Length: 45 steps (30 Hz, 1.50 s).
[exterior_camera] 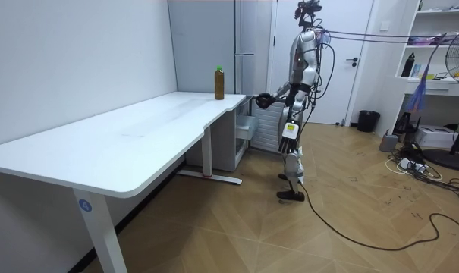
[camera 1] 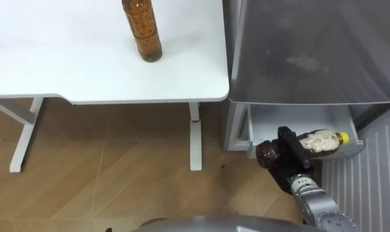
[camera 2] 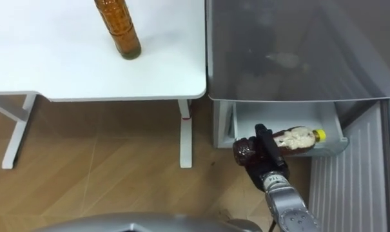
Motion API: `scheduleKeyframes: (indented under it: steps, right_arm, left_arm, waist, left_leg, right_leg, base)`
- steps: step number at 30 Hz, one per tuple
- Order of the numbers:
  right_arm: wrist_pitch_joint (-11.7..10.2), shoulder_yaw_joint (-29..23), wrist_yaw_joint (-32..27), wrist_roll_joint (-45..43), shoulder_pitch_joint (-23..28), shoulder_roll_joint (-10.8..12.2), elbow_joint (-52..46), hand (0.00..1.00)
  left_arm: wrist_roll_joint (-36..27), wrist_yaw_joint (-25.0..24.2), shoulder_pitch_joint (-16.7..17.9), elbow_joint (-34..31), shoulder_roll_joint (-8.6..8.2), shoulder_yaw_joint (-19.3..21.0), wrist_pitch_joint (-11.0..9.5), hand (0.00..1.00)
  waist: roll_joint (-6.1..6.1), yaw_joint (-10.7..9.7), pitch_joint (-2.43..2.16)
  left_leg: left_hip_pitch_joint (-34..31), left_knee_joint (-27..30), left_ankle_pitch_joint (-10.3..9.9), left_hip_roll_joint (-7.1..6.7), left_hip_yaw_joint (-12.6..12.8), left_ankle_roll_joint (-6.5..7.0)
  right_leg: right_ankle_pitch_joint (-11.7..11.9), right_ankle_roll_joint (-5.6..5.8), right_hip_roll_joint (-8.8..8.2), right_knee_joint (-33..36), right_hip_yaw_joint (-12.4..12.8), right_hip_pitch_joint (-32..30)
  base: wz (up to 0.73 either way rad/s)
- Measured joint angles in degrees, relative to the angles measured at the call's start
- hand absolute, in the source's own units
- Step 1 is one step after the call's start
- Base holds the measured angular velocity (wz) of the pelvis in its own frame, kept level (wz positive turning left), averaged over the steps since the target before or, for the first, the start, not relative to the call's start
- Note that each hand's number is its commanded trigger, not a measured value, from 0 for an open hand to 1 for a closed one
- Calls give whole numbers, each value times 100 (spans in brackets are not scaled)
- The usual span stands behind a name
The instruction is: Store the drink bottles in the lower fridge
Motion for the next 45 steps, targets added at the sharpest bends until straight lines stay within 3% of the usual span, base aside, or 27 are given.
scheduleKeyframes:
  steps: [11, 17, 21, 28, 34, 38, 45]
  right_arm:
    - [-115, -304, -5, 224, -98, -11, 10, 100]
    - [-99, -669, -36, 316, -999, -14, 756, 100]
    - [-123, -1106, -36, 318, -1802, -47, 1380, 100]
    - [-92, -1646, 75, 319, -2658, -60, 2519, 100]
    - [-83, -1896, 35, 421, -3201, -141, 3151, 100]
    - [-62, -1987, 5, 430, -3540, -210, 3393, 100]
    - [72, -1990, -49, 363, -4093, -562, 3841, 100]
  left_arm:
    - [55, -282, -4, -185, 33, -16, 1, 0]
    - [52, -307, -161, -279, 46, -19, -73, 0]
    - [58, -296, -377, -150, 74, -20, -95, 0]
    - [47, -291, -664, -114, 160, -120, -145, 0]
    - [-75, -282, -802, -106, 257, -126, -192, 0]
    - [-164, -247, -938, -37, 260, -134, -213, 0]
    - [-172, -214, -1218, 57, 297, -149, -223, 0]
  waist:
    - [-21, 6, 7]
    - [13, -14, 21]
    - [84, -27, 91]
    - [125, 0, 121]
    - [80, 138, 162]
    - [48, 189, 186]
    - [-73, 302, 258]
  left_leg:
    - [-184, 95, 4, -45, -135, 5]
    - [-698, 296, 23, -69, -176, 30]
    - [-1039, 499, 32, -104, -250, 44]
    - [-1998, 1014, 58, -280, -270, 90]
    - [-2821, 1457, 71, -351, -164, 106]
    - [-3149, 1610, 89, -353, -132, 112]
    - [-3680, 1707, 130, -389, -51, 149]
  right_leg:
    - [-22, 19, -42, -25, -113, -107]
    - [-22, 12, -97, 225, -164, -593]
    - [-42, 6, -163, 418, -267, -885]
    - [-337, -2, -472, 1462, -256, -2038]
    - [-475, -79, -638, 2149, -105, -3039]
    - [-487, -101, -667, 2324, -74, -3376]
    - [-490, -128, -816, 2614, -74, -3976]
  base:
    - [5]
    - [4]
    - [11]
    - [10]
    - [-1]
    - [0]
    - [3]
